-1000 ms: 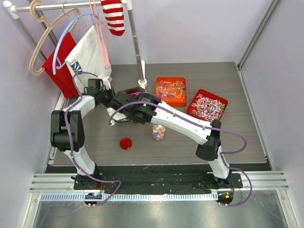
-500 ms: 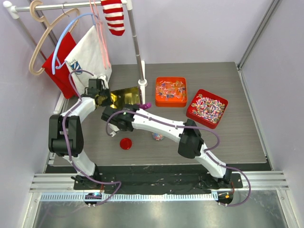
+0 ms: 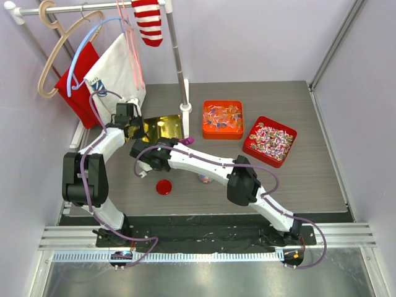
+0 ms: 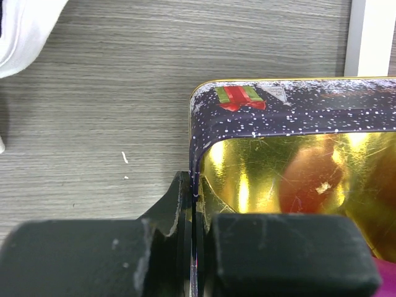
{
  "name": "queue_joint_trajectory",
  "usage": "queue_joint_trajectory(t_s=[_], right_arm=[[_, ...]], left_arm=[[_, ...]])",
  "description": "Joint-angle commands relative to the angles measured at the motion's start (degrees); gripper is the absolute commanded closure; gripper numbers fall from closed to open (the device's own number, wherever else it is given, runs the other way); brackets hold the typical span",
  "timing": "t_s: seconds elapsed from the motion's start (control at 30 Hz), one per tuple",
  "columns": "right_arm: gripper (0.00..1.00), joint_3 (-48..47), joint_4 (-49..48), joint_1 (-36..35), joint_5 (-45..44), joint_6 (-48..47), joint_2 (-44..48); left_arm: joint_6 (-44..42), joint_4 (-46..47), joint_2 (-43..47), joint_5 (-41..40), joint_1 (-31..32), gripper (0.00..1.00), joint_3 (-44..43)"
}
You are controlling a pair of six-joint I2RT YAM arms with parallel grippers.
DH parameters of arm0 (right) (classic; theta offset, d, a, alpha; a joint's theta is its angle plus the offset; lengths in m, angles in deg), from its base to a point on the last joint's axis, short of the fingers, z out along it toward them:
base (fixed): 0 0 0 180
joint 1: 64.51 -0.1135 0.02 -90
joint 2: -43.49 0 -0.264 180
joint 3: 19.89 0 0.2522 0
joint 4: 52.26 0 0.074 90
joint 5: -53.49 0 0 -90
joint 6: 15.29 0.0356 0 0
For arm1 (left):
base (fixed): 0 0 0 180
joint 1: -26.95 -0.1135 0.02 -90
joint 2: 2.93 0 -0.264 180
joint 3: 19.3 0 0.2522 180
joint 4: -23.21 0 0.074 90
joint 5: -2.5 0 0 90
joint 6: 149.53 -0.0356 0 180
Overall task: Pack the candies
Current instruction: Scoop the fake candies from the storage box.
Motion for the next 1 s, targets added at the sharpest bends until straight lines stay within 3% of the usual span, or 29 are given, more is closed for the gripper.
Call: queue_joint_trajectory(t_s=[0.0, 0.3, 0.43, 0.97], right_arm=[[0.99, -1.66, -2.63, 0.36, 2.82, 4.69, -1.13], [0.99, 2.20, -7.64, 0.36, 7.56, 11.02, 0.10], [0.99, 8.77, -12.47, 0.36, 9.50, 11.64, 2.73], [0.99, 9.14, -17.31, 1.33, 13.46, 14.46, 2.74]], left_arm=[[1.21, 2.22, 3.29, 0.94, -0.07, 1.00, -0.21], [1.56, 2.40, 3.20, 0.93, 0.01, 1.00, -0.21], [1.65, 2.49, 2.94, 0.76, -0.08, 1.00, -0.04], [1.56, 2.57, 2.50, 0.49, -0.08, 1.00, -0.13]])
